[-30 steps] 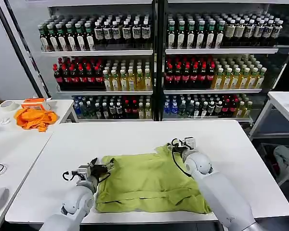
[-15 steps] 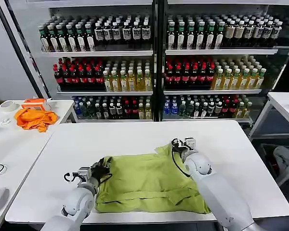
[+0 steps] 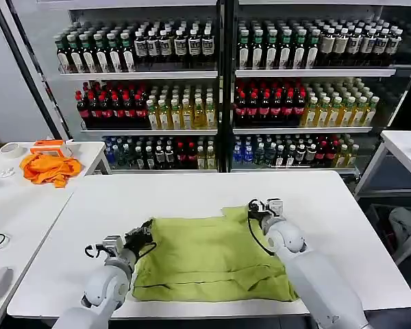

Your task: Fold and organize the clothes.

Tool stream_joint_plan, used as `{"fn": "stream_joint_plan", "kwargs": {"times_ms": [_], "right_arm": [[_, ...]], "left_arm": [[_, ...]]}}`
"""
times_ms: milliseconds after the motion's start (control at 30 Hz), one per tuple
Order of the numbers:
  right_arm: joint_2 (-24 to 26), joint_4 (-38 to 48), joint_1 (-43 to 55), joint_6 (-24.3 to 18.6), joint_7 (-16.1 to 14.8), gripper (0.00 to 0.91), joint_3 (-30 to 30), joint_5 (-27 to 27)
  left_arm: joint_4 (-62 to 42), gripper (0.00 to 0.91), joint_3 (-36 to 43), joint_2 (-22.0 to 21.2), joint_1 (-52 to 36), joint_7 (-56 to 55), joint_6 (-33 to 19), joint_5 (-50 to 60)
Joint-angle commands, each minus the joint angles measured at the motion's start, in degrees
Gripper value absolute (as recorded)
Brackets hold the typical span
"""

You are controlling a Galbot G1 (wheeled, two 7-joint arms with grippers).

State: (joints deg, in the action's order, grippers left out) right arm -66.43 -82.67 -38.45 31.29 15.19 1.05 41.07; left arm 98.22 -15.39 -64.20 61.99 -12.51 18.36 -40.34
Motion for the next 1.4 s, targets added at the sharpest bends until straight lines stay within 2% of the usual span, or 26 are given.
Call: {"fn": "stream_joint_plan", "kwargs": {"times_ms": [33, 533, 867, 1100, 1400], "right_arm": [[1.9, -9.9, -2.7, 0.0, 0.1, 0.0, 2.5, 0.1], [10.7, -30.4, -16.9, 1.8, 1.3, 0.0, 10.5, 2.1], [15.8, -42.4, -32.4, 1.9, 1.4, 0.0, 19.9, 2.4], [16.4, -44.8, -38.2, 1.9, 1.5, 0.0, 23.8, 2.6], [13.0, -38.7, -37.6, 1.8, 1.9, 0.0, 20.1, -0.7]], "left_arm": [[7.4, 0.03, -2.4, 0.3, 3.9, 0.6, -1.6, -1.6], [14.7, 0.03, -5.0, 1.0, 14.0, 1.5, -1.1, -0.4], [18.2, 0.04, -6.0, 3.3, 18.4, 2.0, 0.3, 0.4], [20.2, 0.03, -6.3, 4.2, 22.9, 2.3, 0.1, 2.4], [15.3, 0.04, -5.8, 3.0, 22.6, 1.9, -1.6, 10.3]]}}
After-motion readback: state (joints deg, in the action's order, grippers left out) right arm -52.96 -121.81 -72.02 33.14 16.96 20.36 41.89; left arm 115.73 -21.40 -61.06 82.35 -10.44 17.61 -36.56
